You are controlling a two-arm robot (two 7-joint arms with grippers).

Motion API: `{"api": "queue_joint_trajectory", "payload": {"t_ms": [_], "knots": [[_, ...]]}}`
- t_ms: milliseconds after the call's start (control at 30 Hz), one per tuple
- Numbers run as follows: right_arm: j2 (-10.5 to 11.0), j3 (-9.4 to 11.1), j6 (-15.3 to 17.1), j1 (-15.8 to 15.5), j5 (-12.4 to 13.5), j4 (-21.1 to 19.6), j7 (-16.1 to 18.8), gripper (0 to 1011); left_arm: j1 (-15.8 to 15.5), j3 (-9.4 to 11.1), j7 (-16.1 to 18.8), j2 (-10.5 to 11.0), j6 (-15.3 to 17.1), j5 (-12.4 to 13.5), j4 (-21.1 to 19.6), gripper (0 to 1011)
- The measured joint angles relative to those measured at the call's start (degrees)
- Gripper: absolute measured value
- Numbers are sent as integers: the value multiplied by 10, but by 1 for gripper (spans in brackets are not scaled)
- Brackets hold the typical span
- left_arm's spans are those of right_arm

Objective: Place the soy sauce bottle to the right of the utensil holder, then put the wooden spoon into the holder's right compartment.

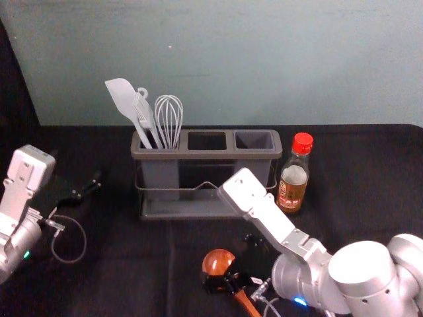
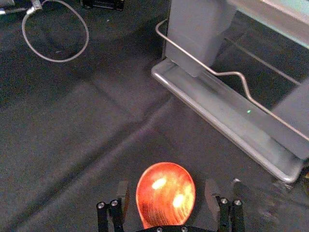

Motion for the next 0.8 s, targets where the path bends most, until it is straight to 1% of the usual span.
{"api": "queue_joint_trajectory", "payload": {"t_ms": [67, 233, 500, 800], "knots": [[-9, -3, 3, 6, -3, 12, 2, 1004, 0, 0, 0, 0, 0, 0, 0, 1011], [-22, -1, 7, 11, -5, 26, 4, 1004, 0, 0, 0, 0, 0, 0, 0, 1011], [-29, 8, 13, 10, -14, 34, 8, 1004, 0, 0, 0, 0, 0, 0, 0, 1012], [-33, 8, 17, 15, -19, 50, 27, 1004, 0, 0, 0, 0, 0, 0, 0, 1011]]}}
